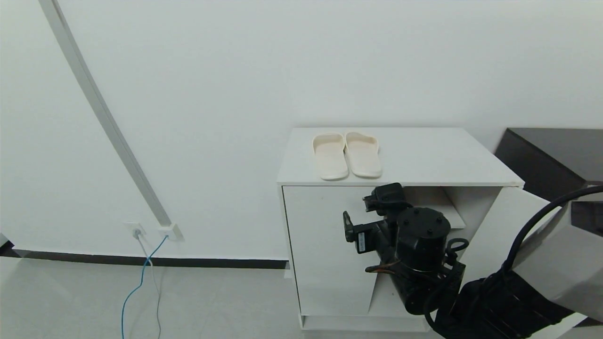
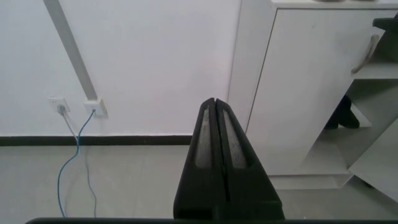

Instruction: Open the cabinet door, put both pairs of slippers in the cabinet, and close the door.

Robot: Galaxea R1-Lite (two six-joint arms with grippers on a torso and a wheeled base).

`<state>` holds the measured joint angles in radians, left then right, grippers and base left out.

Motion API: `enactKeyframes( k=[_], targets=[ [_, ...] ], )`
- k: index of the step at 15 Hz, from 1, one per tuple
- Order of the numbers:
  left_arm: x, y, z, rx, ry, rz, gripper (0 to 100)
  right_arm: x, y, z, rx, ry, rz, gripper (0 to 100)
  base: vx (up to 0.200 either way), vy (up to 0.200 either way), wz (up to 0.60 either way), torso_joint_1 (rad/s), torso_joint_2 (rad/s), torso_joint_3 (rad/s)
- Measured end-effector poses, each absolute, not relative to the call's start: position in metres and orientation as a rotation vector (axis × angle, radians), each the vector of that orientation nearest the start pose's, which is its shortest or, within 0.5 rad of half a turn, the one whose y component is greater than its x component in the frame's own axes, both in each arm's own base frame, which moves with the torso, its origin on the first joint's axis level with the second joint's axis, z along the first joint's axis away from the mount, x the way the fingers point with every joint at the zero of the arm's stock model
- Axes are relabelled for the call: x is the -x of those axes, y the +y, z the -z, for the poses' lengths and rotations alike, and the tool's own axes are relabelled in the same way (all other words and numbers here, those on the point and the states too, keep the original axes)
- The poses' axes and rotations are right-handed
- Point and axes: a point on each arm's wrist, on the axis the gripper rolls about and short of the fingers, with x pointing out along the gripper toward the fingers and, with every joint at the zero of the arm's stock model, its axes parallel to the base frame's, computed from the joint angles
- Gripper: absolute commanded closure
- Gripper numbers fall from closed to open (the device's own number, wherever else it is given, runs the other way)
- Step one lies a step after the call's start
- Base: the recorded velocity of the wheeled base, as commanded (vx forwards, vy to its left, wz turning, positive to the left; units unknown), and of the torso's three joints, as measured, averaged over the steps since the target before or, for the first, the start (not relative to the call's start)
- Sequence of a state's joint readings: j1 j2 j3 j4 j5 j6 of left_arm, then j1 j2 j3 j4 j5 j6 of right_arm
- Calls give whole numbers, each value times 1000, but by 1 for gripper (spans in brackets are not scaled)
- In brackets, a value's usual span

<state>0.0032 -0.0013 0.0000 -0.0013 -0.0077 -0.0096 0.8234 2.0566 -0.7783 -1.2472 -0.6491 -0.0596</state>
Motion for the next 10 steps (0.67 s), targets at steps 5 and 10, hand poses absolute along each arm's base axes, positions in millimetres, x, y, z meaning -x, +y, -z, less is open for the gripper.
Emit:
enactKeyframes(
  k=[5, 10],
  targets=[
    [23, 0, -76, 9, -3, 4, 100, -259, 254, -116, 74, 1, -168, 0, 0, 0, 0, 246, -555, -313],
    [23, 0, -76, 7, -3, 4, 100, -267, 256, -117, 63, -32, -157, 0, 0, 0, 0, 75, -168, -93]
  ],
)
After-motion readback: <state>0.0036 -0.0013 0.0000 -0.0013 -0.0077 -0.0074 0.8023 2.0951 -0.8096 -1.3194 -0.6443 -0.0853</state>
